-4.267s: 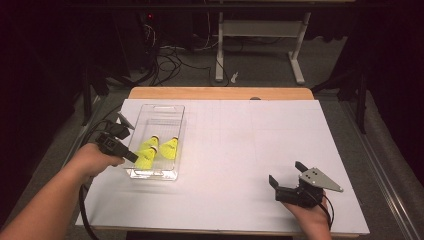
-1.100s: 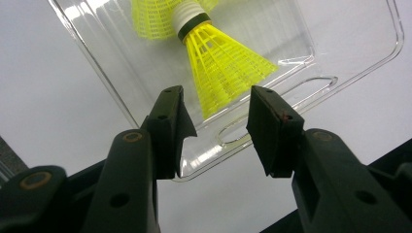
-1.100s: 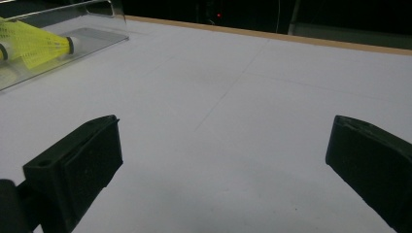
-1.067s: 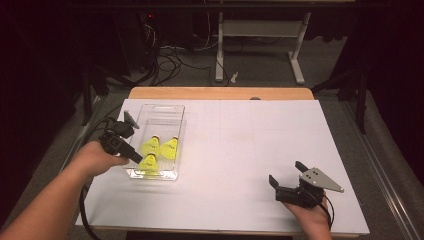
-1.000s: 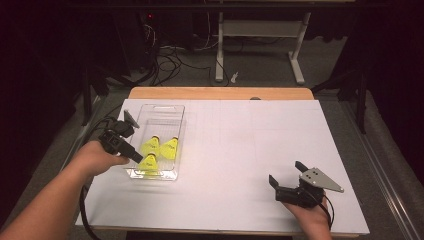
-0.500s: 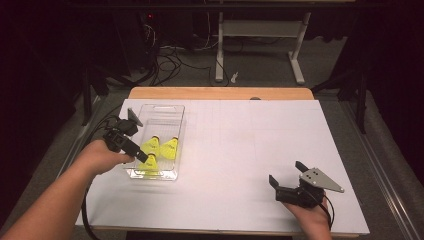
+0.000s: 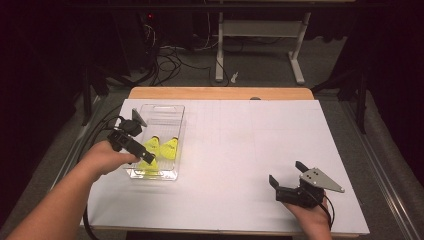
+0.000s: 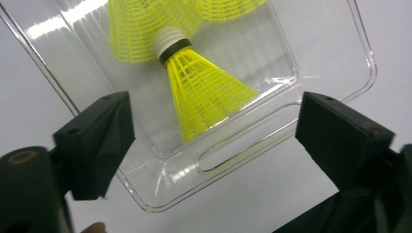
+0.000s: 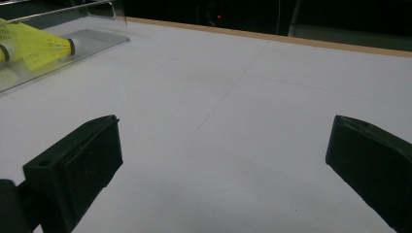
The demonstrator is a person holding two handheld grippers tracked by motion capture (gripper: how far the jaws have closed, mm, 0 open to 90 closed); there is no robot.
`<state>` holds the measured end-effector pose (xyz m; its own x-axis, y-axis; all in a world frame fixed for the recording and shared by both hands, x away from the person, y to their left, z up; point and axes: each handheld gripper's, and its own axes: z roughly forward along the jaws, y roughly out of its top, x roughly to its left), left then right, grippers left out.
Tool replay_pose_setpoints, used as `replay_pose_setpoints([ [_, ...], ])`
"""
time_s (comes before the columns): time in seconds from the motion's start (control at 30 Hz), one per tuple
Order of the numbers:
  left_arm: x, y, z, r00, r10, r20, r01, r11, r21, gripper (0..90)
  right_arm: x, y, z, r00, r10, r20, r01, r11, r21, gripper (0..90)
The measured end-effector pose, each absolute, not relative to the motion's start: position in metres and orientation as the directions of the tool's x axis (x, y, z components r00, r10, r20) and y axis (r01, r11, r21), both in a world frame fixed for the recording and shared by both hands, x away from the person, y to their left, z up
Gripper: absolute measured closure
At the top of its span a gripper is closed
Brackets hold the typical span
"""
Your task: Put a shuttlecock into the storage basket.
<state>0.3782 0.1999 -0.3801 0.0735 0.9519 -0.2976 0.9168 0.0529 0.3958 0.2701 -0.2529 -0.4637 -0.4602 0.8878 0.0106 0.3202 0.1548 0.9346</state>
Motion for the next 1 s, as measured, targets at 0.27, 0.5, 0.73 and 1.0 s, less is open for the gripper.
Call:
replay_pose_setpoints([
  [0.27, 0.378, 0.195, -0.386, 0.083, 0.957, -0.278, 0.926, 0.029, 0.376, 0.3, 0.27, -0.253, -0.464, -0.46, 0.888, 0.01, 0.319, 0.154, 0.935, 0.3],
  [0.5, 0.377, 0.196, -0.389, 0.09, 0.949, -0.301, 0.911, 0.044, 0.411, 0.2, 0.269, -0.253, -0.463, -0.457, 0.889, 0.013, 0.32, 0.151, 0.935, 0.3],
  [0.73, 0.371, 0.202, -0.393, 0.11, 0.921, -0.373, 0.875, 0.089, 0.476, 0.3, 0.269, -0.254, -0.463, -0.456, 0.89, 0.011, 0.317, 0.151, 0.936, 0.4],
  [1.0, 0.361, 0.208, -0.399, 0.156, 0.89, -0.428, 0.805, 0.136, 0.577, 0.3, 0.269, -0.253, -0.463, -0.456, 0.89, 0.011, 0.319, 0.152, 0.936, 0.3],
])
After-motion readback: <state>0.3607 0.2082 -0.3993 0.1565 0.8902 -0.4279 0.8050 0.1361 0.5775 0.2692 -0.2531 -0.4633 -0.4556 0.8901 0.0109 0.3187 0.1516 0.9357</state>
